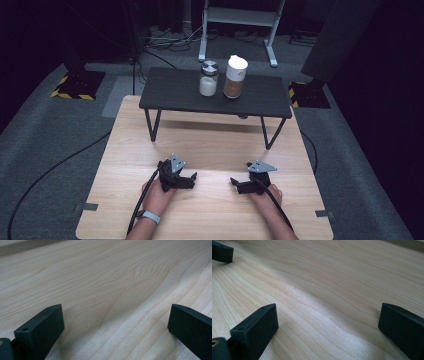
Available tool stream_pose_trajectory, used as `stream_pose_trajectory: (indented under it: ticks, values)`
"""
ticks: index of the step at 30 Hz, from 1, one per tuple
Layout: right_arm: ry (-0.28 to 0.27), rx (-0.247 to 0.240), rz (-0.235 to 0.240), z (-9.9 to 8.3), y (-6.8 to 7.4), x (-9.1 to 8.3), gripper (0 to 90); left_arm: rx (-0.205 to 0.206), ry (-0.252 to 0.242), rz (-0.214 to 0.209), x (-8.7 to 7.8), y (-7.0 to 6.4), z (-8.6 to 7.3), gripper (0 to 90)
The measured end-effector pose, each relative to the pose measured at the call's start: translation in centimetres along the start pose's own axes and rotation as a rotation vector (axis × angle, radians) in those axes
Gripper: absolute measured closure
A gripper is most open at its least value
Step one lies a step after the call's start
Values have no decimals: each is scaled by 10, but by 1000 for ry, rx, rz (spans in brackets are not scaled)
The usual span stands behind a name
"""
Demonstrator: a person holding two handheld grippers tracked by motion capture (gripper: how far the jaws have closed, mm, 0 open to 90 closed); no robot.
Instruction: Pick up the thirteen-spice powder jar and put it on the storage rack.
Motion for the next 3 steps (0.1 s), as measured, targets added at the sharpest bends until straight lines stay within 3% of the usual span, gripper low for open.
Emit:
stream_pose_trajectory:
  ticks: [3]
  values:
    - [0,0,0,0,0,0,21,-1,2,-2,0,0,0,5]
Point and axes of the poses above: each handheld gripper's, and its own axes: x roughly forward along the jaws, z roughly out of its top, y roughly to its left, the point moved 4 cm from there along x, roughly forward along the jaws, and after that the axes turned 12 degrees about y, right-handed, at the moved point
